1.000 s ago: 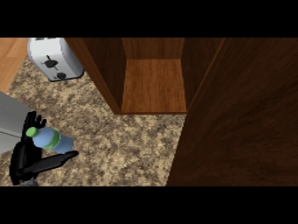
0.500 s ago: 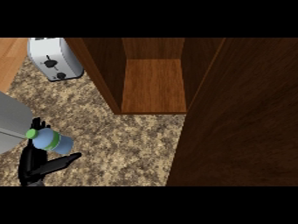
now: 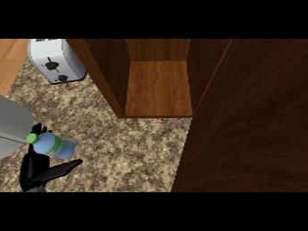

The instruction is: Pick up the bottled water, place it into the cabinet and close the cabinet

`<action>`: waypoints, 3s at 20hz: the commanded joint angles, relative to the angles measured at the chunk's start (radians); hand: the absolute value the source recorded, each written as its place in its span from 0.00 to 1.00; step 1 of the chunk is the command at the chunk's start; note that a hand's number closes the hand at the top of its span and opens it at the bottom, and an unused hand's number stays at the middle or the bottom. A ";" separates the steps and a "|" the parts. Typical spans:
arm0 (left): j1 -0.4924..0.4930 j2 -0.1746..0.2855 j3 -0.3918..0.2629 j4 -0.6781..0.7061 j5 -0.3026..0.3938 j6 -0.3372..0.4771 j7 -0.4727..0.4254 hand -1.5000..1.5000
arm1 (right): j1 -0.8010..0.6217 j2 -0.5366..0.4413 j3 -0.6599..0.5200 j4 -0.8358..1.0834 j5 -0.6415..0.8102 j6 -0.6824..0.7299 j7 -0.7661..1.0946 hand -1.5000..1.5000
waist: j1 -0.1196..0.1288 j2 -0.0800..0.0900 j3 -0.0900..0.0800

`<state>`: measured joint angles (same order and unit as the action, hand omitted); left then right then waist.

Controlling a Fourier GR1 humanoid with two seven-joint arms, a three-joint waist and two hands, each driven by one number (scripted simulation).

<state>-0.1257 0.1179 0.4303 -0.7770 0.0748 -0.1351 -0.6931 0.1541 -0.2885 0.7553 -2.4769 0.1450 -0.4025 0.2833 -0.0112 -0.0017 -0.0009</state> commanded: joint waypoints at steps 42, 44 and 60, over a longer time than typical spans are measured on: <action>0.154 -0.118 -0.510 -0.513 0.264 0.057 0.224 1.00 | -0.045 -0.033 0.044 -0.084 0.121 -0.047 0.085 0.00 | 0.010 -0.003 0.001; 0.153 -0.118 -0.547 -0.535 0.276 0.091 0.200 1.00 | -0.039 -0.051 0.022 -0.118 0.115 -0.048 0.123 0.00 | 0.008 -0.002 0.001; -0.058 -0.118 -0.757 -0.760 0.228 0.469 0.476 1.00 | 0.028 -0.079 0.042 -0.083 0.081 -0.056 -0.010 0.00 | 0.003 -0.001 0.001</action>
<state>-0.1424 0.0001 -0.2999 -1.5069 0.3262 0.2815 -0.2645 0.1300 -0.3435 0.7702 -2.4665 0.1429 -0.4656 0.2636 -0.0087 -0.0029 0.0000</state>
